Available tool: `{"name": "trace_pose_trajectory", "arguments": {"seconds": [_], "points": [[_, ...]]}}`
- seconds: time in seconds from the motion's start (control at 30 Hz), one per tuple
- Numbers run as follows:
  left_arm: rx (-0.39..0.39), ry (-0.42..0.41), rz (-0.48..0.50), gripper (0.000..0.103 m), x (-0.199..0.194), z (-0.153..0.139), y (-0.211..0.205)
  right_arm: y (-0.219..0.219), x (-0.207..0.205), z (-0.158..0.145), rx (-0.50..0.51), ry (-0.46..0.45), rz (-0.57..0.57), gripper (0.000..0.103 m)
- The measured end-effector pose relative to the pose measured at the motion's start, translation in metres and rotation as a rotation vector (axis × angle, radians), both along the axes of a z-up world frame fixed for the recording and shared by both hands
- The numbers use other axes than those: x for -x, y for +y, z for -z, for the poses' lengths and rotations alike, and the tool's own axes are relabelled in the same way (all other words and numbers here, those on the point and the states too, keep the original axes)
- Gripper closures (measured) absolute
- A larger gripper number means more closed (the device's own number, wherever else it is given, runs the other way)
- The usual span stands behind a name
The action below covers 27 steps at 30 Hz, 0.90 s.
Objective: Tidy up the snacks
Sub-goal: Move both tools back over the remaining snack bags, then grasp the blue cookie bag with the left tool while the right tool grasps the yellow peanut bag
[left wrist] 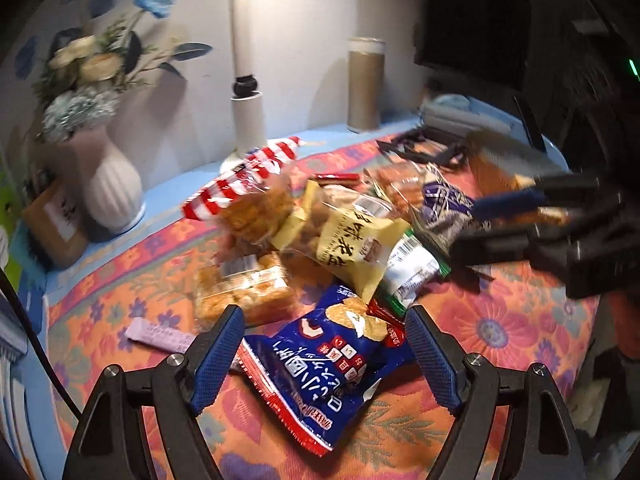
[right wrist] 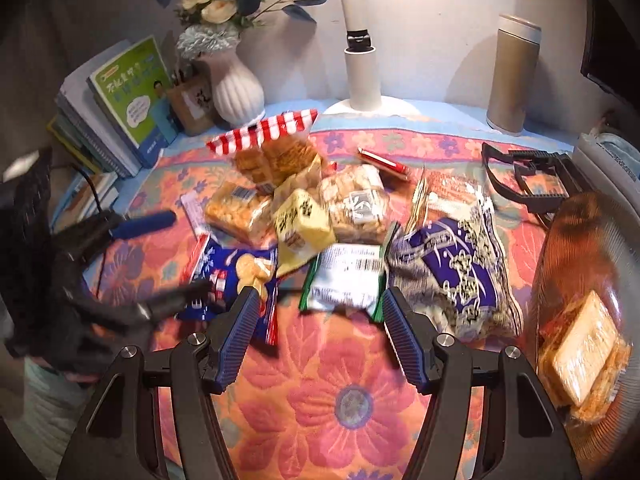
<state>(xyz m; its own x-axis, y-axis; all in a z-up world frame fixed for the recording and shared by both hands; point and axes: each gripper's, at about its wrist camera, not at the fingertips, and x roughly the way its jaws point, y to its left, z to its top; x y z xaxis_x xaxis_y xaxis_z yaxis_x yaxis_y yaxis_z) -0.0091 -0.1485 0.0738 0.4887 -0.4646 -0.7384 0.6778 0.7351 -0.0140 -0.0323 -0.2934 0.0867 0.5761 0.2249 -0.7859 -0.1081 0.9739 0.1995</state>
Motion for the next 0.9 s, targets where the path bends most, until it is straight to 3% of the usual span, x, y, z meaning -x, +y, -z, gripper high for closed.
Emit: {"name": "trace_pose_trajectory", "arguments": {"seconds": [0.17, 0.37, 0.7, 0.8, 0.87, 0.9], "points": [[-0.034, 0.025, 0.04, 0.023, -0.009, 0.013, -0.005, 0.001, -0.031, 0.003, -0.056, 0.014, -0.018, 0.04], [-0.092, 0.063, 0.096, 0.023, -0.018, 0.031, -0.014, 0.003, -0.067, 0.025, -0.132, 0.093, -0.026, 0.04], [-0.11, 0.078, 0.146, 0.023, -0.014, 0.041, -0.019, 0.012, -0.083, 0.037, -0.102, 0.106, -0.051, 0.038], [-0.102, 0.093, 0.137, 0.034, -0.013, 0.042, -0.018, 0.017, -0.082, 0.039, -0.059, 0.1, -0.049, 0.043], [-0.104, 0.084, 0.125, 0.037, -0.009, 0.042, -0.019, 0.022, -0.078, 0.041, -0.04, 0.099, -0.056, 0.051], [-0.109, 0.074, 0.117, 0.038, -0.006, 0.041, -0.019, 0.024, -0.077, 0.042, -0.055, 0.105, -0.066, 0.061]]}}
